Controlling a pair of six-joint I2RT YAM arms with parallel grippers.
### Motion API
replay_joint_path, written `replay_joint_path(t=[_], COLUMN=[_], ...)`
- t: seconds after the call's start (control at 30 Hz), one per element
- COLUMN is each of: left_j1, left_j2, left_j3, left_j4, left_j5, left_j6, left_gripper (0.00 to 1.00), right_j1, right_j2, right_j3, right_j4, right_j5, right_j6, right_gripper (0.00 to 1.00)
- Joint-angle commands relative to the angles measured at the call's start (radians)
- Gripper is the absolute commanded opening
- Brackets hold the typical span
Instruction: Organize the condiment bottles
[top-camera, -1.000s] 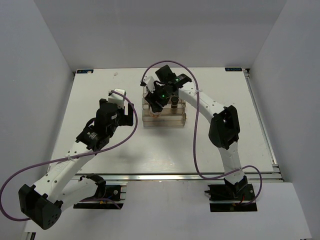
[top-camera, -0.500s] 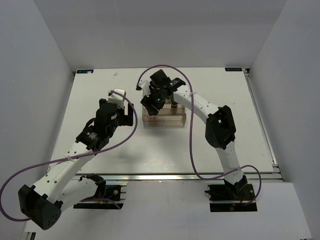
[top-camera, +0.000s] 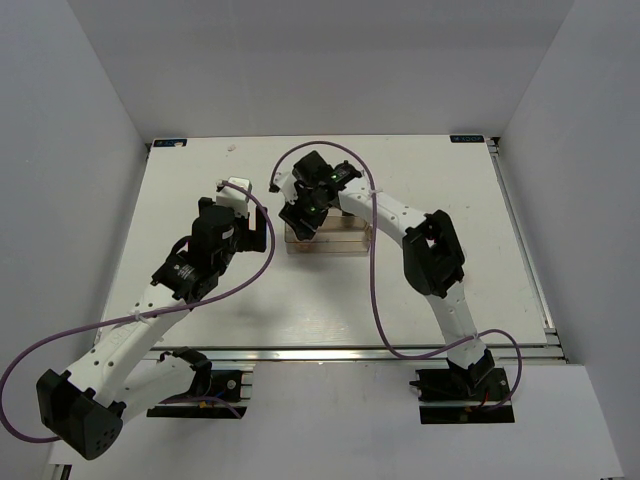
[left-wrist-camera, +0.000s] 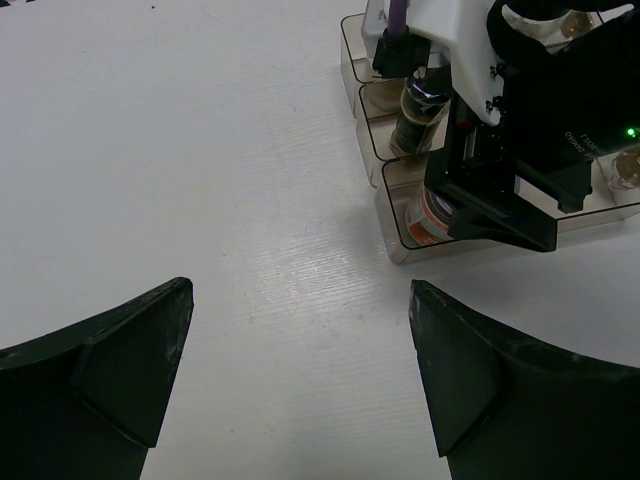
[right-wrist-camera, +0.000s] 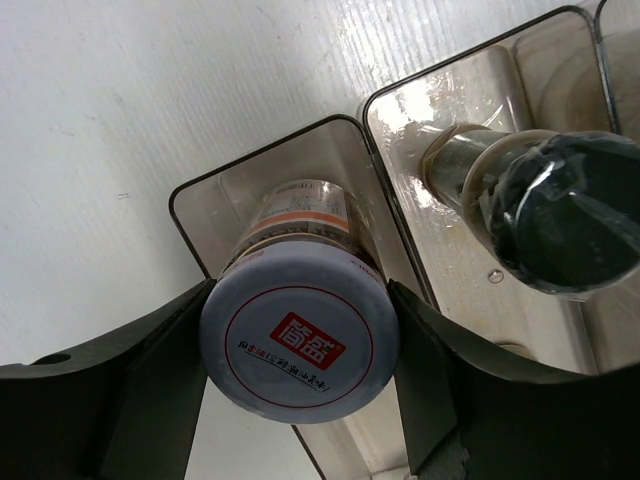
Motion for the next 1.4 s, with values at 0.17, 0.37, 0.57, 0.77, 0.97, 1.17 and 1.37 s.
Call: replay_joint_path(t=[0.17,0.37,0.57,0.77,0.97,1.17,1.37], left_j1=[-0.003,-0.003,-0.003,-0.003,-0.003,-0.003,-0.003], left_j2=[-0.024,-0.023,-0.024,-0.04,-0.05,-0.061,-0.064], left_j3=[-0.003,-0.007,-0.01,-0.018,-0.019,-0.019,-0.019], left_j4=[0.023,0.026,0.027,0.037,0.04,0.046,0.05], left_j5=[-0.001,-0.006,-0.012,-0.002,0.007,0.054,0.085], left_j6=[0.008,0.011,0.011,0.017,0.019,0.017,0.012], left_gripper=[0.98,0.98,0.98,0.98,0.98,0.98,0.98], right_j1=[0.014,0.014,0.014,0.015,0.015,-0.082,-0.415], right_j2=[-0.023,-0.049,-0.108,-0.276,-0.538,-0.978,-1.088], right_j3=[0.007,0.01,0.007,-0.124,-0.435,-0.822,-0.873], right_j4=[0.077,0.063,0.021,0.027,0.17,0.377,0.212], right_j5=[0.006,0.005,0.006,-0.004,0.083,0.269,0.136], right_j6=[0.028,0.039,0.051,0.049,0.046,0.108,0.129], right_gripper=[0.7,0.86,0.86,0.86,0.89,0.89,0.89])
